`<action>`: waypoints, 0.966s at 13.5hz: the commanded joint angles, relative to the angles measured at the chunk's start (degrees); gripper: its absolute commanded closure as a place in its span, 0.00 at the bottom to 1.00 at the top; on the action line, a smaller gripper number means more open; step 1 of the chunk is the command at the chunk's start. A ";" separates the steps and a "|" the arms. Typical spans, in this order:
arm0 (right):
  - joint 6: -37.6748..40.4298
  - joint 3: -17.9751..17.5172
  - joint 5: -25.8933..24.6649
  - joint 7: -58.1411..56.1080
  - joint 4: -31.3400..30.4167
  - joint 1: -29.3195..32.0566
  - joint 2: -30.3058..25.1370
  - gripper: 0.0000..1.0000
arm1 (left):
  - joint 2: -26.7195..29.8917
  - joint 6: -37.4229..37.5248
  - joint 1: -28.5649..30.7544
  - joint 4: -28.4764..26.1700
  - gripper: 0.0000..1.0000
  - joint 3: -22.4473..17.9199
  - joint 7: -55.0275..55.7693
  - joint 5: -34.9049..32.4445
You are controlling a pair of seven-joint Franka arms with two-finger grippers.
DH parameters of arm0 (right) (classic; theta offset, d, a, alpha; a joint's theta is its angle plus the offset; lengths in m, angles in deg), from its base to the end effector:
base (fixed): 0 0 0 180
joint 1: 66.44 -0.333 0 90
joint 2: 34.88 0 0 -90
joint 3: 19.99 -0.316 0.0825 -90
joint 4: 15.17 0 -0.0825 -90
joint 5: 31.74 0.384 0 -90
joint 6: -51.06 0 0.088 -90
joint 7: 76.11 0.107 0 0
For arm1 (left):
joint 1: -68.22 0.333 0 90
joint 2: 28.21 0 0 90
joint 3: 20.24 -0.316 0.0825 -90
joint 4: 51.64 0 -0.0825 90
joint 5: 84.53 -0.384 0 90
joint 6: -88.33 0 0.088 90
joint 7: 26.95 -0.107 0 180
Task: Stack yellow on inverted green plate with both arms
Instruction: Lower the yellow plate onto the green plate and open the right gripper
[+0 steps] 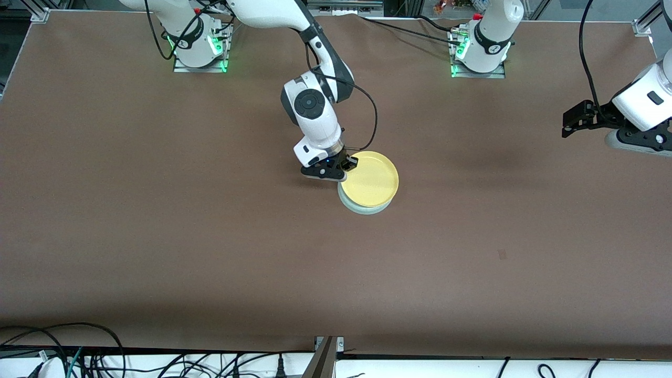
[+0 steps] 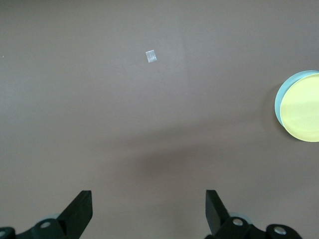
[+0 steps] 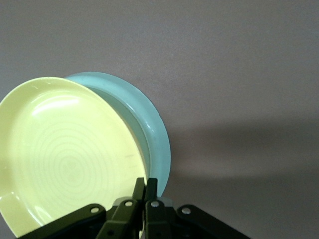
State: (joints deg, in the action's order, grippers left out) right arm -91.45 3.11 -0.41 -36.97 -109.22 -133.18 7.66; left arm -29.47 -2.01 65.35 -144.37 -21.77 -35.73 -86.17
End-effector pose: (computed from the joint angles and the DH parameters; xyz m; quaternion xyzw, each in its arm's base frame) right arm 0.4823 0.5106 0.2237 -0.9888 0.1036 -0.0345 0.1023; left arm 0.5592 -0.0102 0.5904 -0.9954 0.0887 0.0327 0.0125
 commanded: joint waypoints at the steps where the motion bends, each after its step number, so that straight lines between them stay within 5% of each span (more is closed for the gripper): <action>1: 0.12 0.36 1.37 0.33 1.50 0.21 0.61 1.00 | 0.03 -0.10 0.23 0.35 0.00 0.12 -0.45 0.84; 4: 0.21 0.45 1.29 -0.11 1.41 0.64 0.70 0.98 | 0.03 -0.18 0.06 0.44 0.00 0.21 -0.45 0.75; 5: 0.30 0.45 1.20 -0.29 1.41 0.91 0.70 0.90 | 0.03 -0.10 0.06 0.44 0.00 0.12 -0.45 0.75; 6: 0.38 0.54 1.20 -0.46 1.41 1.00 0.61 0.76 | 0.12 -0.10 0.06 0.44 0.00 0.12 -0.53 0.75; 7: 0.56 0.80 1.11 -0.55 1.41 1.00 0.61 0.45 | 0.12 -0.10 0.06 0.44 0.00 0.12 -0.45 0.75; 9: 0.56 0.80 1.11 -0.20 1.41 1.61 0.44 0.00 | 0.12 -0.10 0.06 0.35 0.00 0.12 -0.45 0.75; 13: 0.82 0.98 1.20 0.24 1.50 1.70 -0.09 0.00 | 0.12 -0.01 -0.03 0.44 0.00 0.21 -0.45 0.75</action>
State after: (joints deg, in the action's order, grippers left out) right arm -91.41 4.06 -0.41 -36.82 -108.74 -131.70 7.69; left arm -29.47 -2.02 65.30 -144.36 -21.71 -35.73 -86.17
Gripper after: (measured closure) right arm 0.581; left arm 0.000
